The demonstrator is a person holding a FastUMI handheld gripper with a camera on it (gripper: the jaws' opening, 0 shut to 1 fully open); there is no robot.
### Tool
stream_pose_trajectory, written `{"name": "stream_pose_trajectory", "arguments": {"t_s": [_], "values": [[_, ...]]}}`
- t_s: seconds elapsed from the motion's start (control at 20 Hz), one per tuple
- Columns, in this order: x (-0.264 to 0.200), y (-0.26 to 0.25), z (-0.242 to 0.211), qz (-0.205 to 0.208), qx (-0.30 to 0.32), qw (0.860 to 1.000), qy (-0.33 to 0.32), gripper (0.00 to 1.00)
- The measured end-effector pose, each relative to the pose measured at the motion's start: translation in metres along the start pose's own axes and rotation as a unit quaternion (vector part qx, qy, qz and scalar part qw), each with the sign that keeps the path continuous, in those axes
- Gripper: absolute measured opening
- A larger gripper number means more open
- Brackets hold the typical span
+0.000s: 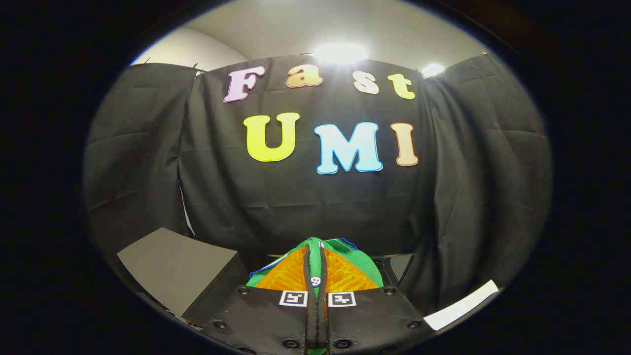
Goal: Put the clothes into the washing machine and then close the washing machine lid.
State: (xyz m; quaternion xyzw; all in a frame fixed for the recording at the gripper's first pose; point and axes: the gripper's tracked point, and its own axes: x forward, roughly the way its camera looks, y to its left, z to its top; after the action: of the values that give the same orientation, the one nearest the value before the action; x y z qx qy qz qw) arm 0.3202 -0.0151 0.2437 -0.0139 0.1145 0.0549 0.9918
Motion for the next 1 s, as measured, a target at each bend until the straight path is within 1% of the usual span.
{"name": "stream_pose_trajectory", "arguments": {"t_s": [0.3,0.75,1.0], "values": [[0.017,-0.022,-0.030,-0.003,0.004,1.000,0.010,0.01],[0.046,-0.032,-0.101,-0.005,0.006,0.999,0.041,0.02],[0.065,-0.041,-0.143,-0.016,0.011,0.998,0.053,0.01]]}}
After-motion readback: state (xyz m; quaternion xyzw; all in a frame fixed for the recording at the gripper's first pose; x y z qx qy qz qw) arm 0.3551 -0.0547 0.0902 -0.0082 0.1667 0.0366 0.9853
